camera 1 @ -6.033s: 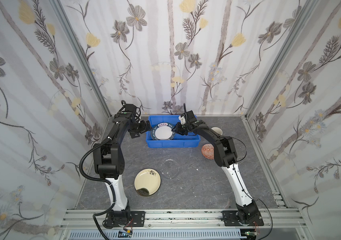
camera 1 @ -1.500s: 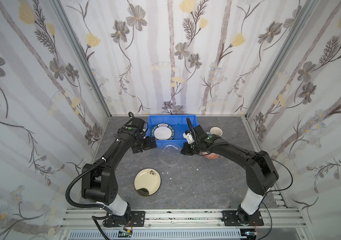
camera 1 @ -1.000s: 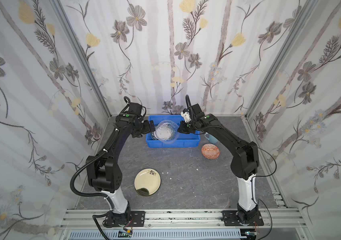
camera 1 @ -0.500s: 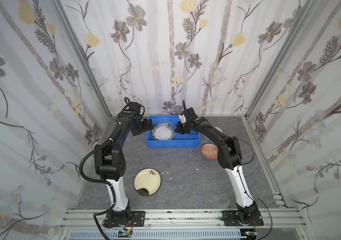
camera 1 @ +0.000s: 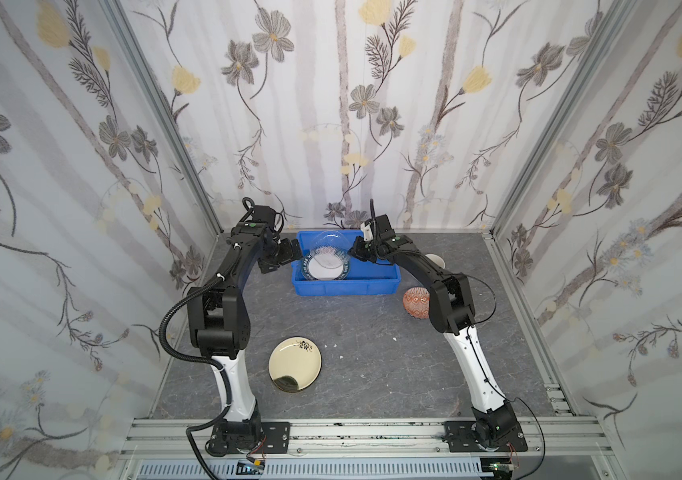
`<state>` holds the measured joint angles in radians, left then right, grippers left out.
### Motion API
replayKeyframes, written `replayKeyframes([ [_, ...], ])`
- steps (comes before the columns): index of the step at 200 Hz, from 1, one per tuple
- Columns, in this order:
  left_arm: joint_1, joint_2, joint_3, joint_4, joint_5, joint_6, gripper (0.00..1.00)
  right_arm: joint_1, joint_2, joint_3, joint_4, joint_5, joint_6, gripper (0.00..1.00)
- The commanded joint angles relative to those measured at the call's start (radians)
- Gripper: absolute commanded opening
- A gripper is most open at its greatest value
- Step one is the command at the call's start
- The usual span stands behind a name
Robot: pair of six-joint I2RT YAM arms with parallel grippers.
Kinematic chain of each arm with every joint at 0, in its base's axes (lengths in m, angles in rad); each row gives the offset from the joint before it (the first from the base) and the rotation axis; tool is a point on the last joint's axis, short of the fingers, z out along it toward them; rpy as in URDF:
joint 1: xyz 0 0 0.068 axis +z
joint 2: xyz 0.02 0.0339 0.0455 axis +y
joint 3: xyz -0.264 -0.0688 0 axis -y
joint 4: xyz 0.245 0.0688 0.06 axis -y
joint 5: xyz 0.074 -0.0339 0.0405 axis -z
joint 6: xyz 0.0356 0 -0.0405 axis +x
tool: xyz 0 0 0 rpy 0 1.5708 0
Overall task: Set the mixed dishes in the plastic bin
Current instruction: 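Carry the glass dish over the bin and lower it onto the plates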
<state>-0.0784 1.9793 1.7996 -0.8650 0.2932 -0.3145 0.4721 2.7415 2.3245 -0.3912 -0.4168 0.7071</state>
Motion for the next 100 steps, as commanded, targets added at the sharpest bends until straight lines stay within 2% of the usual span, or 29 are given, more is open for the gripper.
replayKeyframes([
  [1,0.006,0.017,0.016,-0.016,0.015,0.005,0.97,0.007,0.012,0.01,0.048,-0.02,0.034,0.08],
  [70,0.027,0.029,0.011,-0.02,0.035,0.018,0.97,0.025,0.044,0.01,0.068,-0.016,0.052,0.11],
  [100,0.04,0.007,-0.015,-0.014,0.041,0.018,0.97,0.028,0.06,0.01,0.087,-0.035,0.068,0.21],
])
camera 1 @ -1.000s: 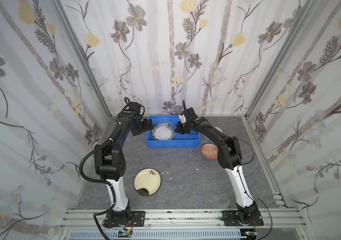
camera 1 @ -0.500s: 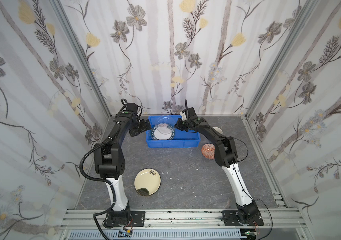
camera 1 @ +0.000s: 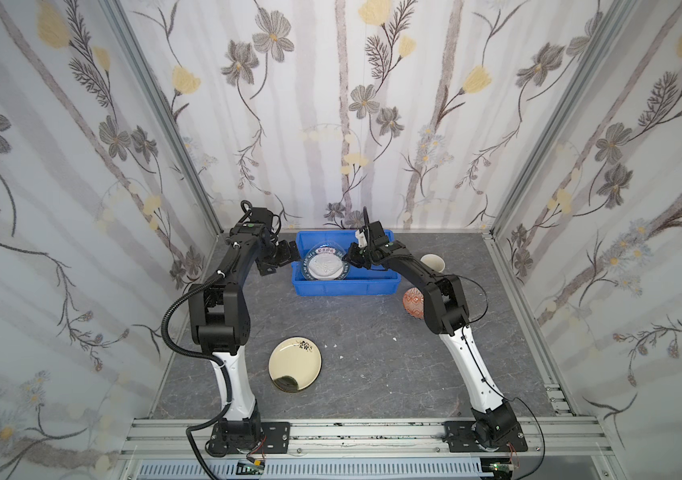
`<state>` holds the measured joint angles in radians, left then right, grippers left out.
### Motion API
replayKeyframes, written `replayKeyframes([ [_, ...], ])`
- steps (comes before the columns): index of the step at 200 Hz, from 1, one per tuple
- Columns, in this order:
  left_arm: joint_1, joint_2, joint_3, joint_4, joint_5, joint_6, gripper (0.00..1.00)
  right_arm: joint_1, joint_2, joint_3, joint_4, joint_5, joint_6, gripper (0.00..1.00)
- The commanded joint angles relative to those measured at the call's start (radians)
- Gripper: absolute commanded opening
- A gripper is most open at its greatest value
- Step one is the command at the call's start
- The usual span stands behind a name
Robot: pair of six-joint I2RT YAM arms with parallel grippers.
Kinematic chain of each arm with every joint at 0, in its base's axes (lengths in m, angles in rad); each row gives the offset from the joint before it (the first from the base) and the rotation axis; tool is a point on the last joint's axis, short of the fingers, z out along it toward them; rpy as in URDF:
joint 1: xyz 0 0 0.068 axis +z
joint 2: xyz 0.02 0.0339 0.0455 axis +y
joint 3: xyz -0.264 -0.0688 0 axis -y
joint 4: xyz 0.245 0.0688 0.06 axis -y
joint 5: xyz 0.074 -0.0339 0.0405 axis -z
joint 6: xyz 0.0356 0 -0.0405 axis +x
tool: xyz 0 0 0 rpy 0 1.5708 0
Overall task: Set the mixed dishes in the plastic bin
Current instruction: 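Carry the glass dish over the bin and lower it onto the plates, then open the right gripper and move both grippers toward the cream flowered plate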
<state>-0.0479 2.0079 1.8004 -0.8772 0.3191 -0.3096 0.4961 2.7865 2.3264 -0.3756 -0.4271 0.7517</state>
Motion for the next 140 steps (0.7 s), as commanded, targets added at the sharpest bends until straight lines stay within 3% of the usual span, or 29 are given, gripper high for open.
replayKeyframes([
  [1,0.01,-0.022,-0.017,-0.002,0.016,0.014,0.97,0.004,0.015,0.008,0.072,-0.024,0.023,0.22],
  [49,0.019,-0.06,-0.064,0.009,0.02,0.017,0.97,0.007,-0.007,0.008,0.048,-0.03,-0.013,0.39],
  [75,0.019,-0.078,-0.09,0.019,0.025,0.017,0.97,-0.003,-0.046,0.007,-0.016,-0.004,-0.073,0.43],
  [103,0.019,-0.104,-0.134,0.044,0.043,0.009,0.97,-0.017,-0.121,-0.002,-0.123,0.081,-0.164,0.54],
  [140,0.018,-0.183,-0.249,0.089,0.023,-0.004,0.97,-0.046,-0.273,-0.122,-0.144,0.162,-0.254,0.59],
])
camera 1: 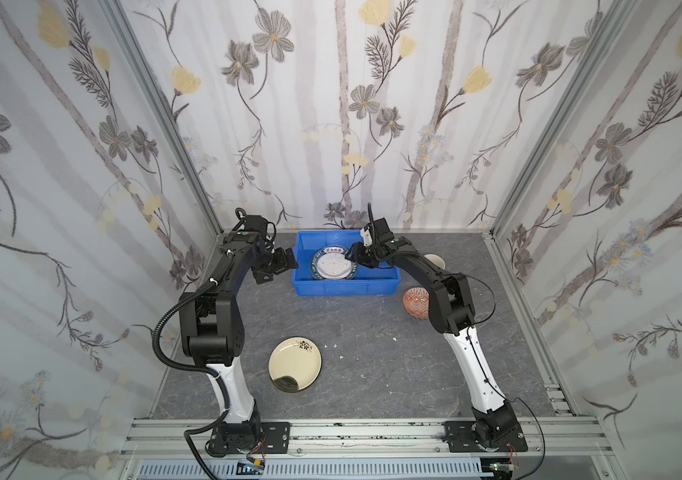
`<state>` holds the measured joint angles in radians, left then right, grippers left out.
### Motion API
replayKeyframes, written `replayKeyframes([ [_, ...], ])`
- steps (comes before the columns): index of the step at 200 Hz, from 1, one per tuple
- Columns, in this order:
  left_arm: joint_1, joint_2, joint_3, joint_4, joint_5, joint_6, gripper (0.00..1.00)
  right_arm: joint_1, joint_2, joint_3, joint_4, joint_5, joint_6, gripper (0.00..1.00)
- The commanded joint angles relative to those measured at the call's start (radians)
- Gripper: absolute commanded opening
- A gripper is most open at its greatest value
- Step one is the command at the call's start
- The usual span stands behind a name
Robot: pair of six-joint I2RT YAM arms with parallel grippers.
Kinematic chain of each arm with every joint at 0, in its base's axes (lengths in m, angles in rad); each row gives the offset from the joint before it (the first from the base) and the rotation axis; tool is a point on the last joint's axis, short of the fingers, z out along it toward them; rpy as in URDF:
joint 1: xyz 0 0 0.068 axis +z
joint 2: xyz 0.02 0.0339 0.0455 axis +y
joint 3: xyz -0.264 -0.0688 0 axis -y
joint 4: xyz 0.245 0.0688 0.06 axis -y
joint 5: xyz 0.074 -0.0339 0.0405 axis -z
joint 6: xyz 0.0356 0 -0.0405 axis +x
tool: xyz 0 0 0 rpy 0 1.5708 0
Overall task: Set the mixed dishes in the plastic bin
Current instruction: 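Open the right gripper and move both grippers toward the cream flowered plate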
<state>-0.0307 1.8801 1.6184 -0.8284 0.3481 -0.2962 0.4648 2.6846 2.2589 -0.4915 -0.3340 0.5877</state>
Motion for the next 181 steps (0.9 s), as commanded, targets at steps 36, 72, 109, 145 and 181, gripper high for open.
replayKeyframes([
  [36,-0.001,-0.19,-0.261,0.091,-0.011,-0.057,0.97,-0.026,-0.254,-0.127,-0.074,0.052,-0.146,0.6],
  [72,-0.012,-0.374,-0.466,0.091,-0.072,-0.126,0.97,0.022,-0.417,-0.352,-0.076,0.064,-0.186,0.55],
  [109,-0.095,-0.559,-0.647,0.012,-0.187,-0.242,0.94,0.129,-0.668,-0.71,-0.013,0.055,-0.193,0.45],
  [145,-0.187,-0.755,-0.785,-0.104,-0.301,-0.385,0.9,0.215,-0.893,-1.004,0.115,0.027,-0.116,0.46],
  [181,-0.266,-0.835,-0.85,-0.139,-0.343,-0.541,0.87,0.297,-0.99,-1.128,0.151,0.041,-0.096,0.48],
])
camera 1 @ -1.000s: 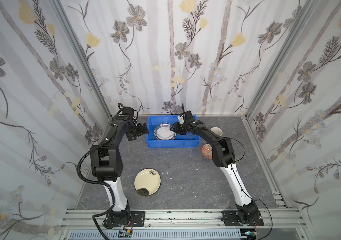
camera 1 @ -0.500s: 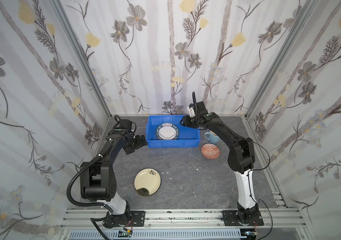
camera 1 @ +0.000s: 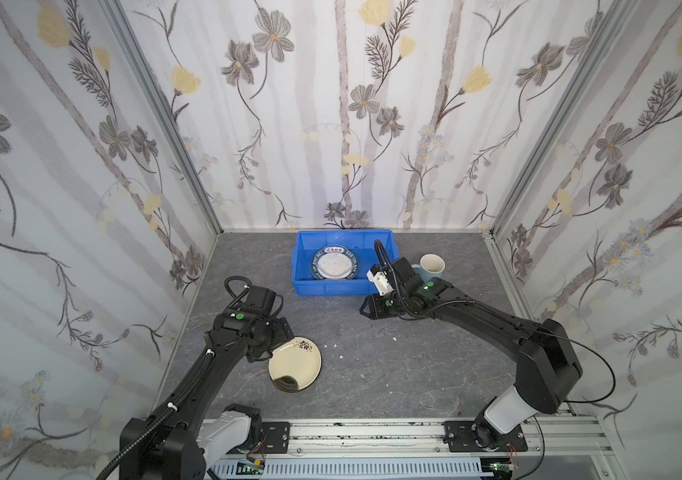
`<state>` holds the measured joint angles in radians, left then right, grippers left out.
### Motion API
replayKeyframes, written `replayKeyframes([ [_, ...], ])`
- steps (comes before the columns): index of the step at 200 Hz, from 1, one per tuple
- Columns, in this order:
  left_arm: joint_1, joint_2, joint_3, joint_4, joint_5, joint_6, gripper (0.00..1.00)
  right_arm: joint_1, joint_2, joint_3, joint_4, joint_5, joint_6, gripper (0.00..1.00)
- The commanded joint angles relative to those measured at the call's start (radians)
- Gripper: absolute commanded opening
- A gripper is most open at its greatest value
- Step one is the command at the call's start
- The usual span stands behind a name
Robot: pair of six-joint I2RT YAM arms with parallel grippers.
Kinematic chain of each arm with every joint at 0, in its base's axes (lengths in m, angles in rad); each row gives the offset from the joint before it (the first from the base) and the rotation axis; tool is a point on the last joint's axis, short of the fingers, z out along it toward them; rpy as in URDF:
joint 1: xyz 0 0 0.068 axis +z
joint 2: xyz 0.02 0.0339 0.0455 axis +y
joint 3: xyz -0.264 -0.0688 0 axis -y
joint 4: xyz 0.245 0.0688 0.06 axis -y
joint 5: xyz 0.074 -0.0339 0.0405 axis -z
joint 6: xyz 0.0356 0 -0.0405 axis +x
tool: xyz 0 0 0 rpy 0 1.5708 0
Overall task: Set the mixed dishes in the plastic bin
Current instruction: 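Open the right gripper and move both grippers toward the cream flowered plate, then lower both grippers to the cream flowered plate rim and close the right gripper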
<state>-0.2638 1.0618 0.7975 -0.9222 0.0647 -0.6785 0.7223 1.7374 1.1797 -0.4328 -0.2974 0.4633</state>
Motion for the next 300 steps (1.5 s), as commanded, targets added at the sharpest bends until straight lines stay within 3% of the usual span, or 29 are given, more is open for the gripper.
replayKeyframes([
  [1,-0.034,-0.016,-0.031,-0.046,-0.059,-0.162,0.87,0.042,-0.045,-0.05,0.092,0.006,0.029,0.48],
  [34,-0.071,-0.017,-0.083,-0.061,-0.085,-0.243,0.87,0.078,-0.103,-0.116,0.118,0.026,0.047,0.49],
  [80,-0.077,-0.13,-0.218,0.01,-0.067,-0.343,0.86,0.08,-0.175,-0.177,0.13,0.034,0.055,0.5],
  [149,-0.089,-0.08,-0.286,0.216,0.009,-0.335,0.79,0.077,-0.199,-0.211,0.118,0.047,0.051,0.5],
  [230,-0.184,0.207,-0.151,0.384,0.054,-0.307,0.7,0.032,-0.196,-0.236,0.112,0.041,0.043,0.5],
  [300,-0.296,0.578,0.202,0.379,0.11,-0.2,0.66,0.014,-0.148,-0.235,0.112,0.029,0.043,0.46],
])
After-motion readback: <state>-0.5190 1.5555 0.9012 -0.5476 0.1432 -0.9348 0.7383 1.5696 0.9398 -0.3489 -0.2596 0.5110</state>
